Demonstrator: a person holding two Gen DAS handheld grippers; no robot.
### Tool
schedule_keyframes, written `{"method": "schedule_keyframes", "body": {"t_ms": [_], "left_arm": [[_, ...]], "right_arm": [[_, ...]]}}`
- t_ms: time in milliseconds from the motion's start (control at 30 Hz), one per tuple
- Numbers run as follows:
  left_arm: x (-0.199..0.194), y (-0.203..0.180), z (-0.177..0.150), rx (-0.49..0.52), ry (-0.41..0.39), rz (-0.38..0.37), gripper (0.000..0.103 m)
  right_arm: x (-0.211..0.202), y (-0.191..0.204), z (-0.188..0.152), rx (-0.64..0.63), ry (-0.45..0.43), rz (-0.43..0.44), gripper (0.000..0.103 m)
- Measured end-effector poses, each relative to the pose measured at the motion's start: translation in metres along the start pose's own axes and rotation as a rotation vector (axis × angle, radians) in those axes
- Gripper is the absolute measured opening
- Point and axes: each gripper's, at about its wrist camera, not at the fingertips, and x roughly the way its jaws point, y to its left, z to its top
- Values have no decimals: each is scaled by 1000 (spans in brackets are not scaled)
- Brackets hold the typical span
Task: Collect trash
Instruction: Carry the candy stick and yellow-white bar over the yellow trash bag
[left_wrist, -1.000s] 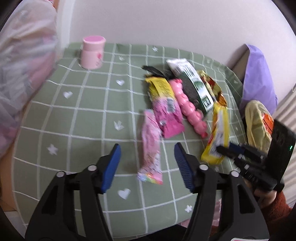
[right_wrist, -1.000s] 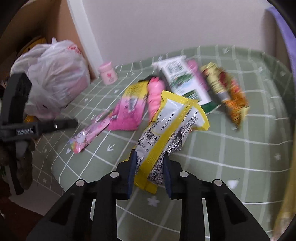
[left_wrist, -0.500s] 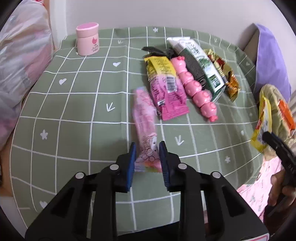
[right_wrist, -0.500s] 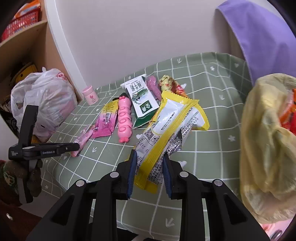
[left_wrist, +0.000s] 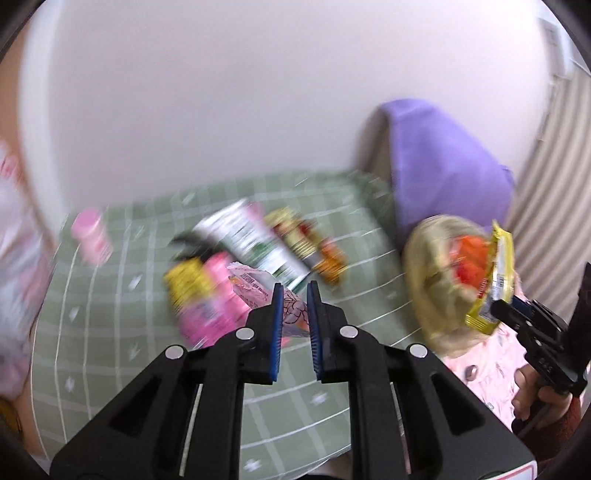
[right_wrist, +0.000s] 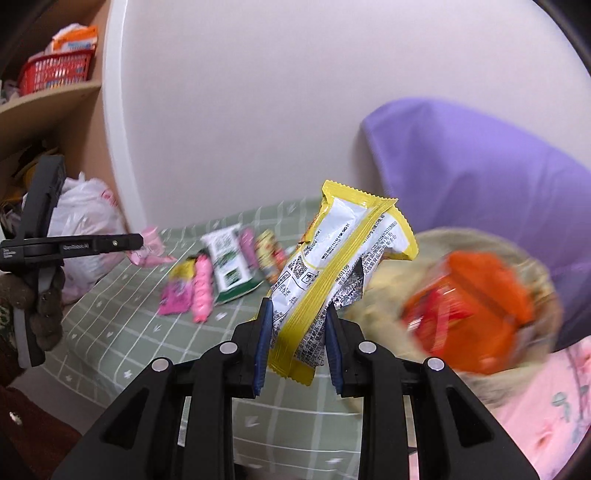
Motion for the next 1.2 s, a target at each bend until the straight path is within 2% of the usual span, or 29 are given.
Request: {"method": "schedule_keyframes", "body": {"t_ms": [100, 200, 333, 467, 667, 767, 833, 933, 1067, 1200], "left_arm": [[-3, -27, 7, 77, -35, -50, 12], [5, -43, 7, 130, -29, -71, 12], [19, -45, 4, 107, 19, -115, 12], [25, -57, 15, 92, 12, -202, 12], [34, -123, 45, 191, -11, -459, 12], [59, -163, 54, 237, 38, -632, 13], [92, -193, 54, 271, 111, -710, 13], [141, -221, 46, 305, 224, -705, 13], [197, -240, 32, 444, 309, -481, 13], [207, -231, 30, 464, 337, -455, 13]], "right_arm": [[-18, -15, 5, 18, -40, -50, 26], [-30, -27, 4, 46, -55, -86, 26], [-36, -38, -5, 71, -49, -117, 26], [-45, -52, -7, 69, -55, -179, 26], [-71, -83, 7, 99, -89, -299, 26], [-75, -99, 11, 109, -62, -343, 26], [-73, -107, 12, 113, -24, -367, 26], [-69, -120, 12, 140, 33, -378, 26], [-53, -125, 21, 102, 97, -364, 26], [-6, -132, 32, 80, 199, -275, 26]]}}
